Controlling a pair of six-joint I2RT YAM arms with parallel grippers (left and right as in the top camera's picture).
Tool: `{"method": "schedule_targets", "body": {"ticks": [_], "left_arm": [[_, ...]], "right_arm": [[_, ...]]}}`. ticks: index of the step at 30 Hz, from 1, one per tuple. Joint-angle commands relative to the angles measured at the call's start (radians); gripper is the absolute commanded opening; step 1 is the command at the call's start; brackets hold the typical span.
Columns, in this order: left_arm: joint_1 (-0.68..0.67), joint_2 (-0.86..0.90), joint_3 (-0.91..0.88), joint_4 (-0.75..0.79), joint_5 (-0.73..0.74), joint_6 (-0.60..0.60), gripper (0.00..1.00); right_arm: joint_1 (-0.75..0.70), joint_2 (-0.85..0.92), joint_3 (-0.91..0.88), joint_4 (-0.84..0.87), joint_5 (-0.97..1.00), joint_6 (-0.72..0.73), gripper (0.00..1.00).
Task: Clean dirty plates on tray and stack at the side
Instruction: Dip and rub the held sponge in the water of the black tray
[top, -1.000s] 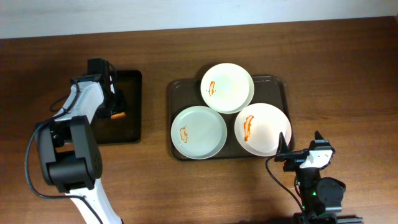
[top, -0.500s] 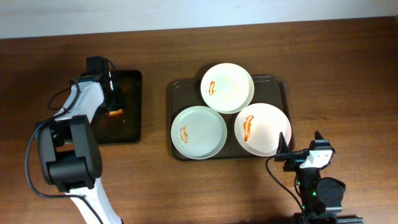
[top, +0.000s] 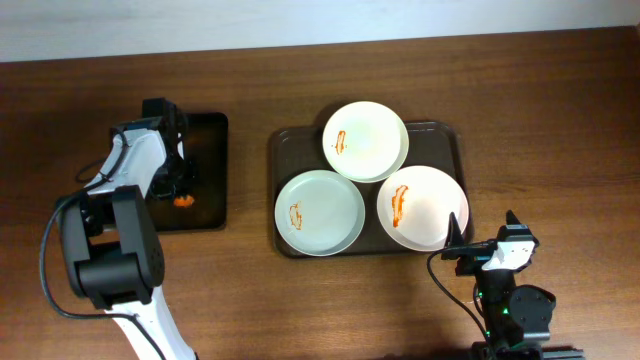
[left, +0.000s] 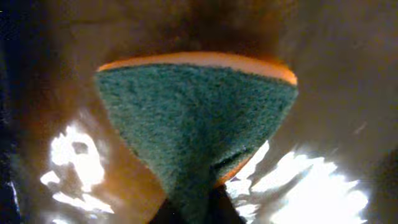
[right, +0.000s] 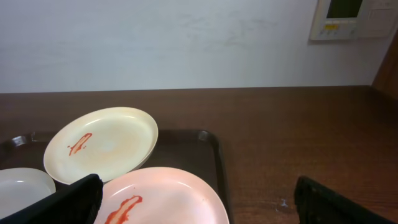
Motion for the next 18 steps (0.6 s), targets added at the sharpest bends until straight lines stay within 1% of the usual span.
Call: {"method": "schedule_targets", "body": {"ticks": [1, 2, 3, 4, 7, 9, 10, 11, 12, 13, 14, 16, 17, 18], "left_arm": [[0.005, 0.017, -0.003, -0.014, 0.068, 0.002, 0.54], [0.005, 0.017, -0.003, 0.002, 0.068, 0.003, 0.65], [0.005, 0.017, -0.003, 0.026, 0.065, 0.003, 0.73], [0.005, 0.017, -0.003, 0.049, 0.06, 0.003, 0.75], [0.006, 0.017, -0.003, 0.108, 0.009, 0.004, 0.75], [0.005, 0.017, -0.003, 0.143, -0.022, 0.055, 0.74], [0.005, 0.017, -0.003, 0.16, -0.023, 0.097, 0.69], [0.005, 0.017, -0.003, 0.172, -0.023, 0.117, 0.58], [0.005, 0.017, -0.003, 0.187, -0.023, 0.118, 0.52], [0.005, 0.018, -0.007, 0.2, -0.022, 0.118, 0.52], [0.005, 0.019, -0.011, 0.208, -0.019, 0.118, 0.5], [0.005, 0.024, -0.019, 0.212, -0.019, 0.118, 0.3], [0.005, 0.026, -0.022, 0.212, -0.019, 0.118, 0.09], [0.005, 0.026, -0.027, 0.212, -0.02, 0.118, 0.0]], "right_arm": [[0.007, -0.006, -0.005, -0.005, 0.009, 0.0, 0.98], [0.007, -0.006, -0.005, -0.005, 0.009, 0.0, 0.98], [0.007, -0.006, -0.005, -0.005, 0.009, 0.0, 0.98], [0.007, -0.006, -0.005, -0.005, 0.009, 0.0, 0.98], [0.007, -0.006, -0.005, -0.005, 0.009, 0.0, 0.98], [0.007, -0.006, -0.005, -0.005, 0.009, 0.0, 0.98], [0.007, -0.006, -0.005, -0.005, 0.009, 0.0, 0.98], [0.007, -0.006, -0.005, -0.005, 0.009, 0.0, 0.98], [0.007, -0.006, -0.005, -0.005, 0.009, 0.0, 0.98], [0.007, -0.006, -0.005, -0.005, 0.009, 0.0, 0.98], [0.007, -0.006, -0.005, -0.005, 0.009, 0.0, 0.98], [0.007, -0.006, -0.005, -0.005, 0.009, 0.0, 0.98], [0.007, -0.006, -0.005, -0.005, 0.009, 0.0, 0.98], [0.007, -0.006, -0.005, -0.005, 0.009, 0.0, 0.98]]}}
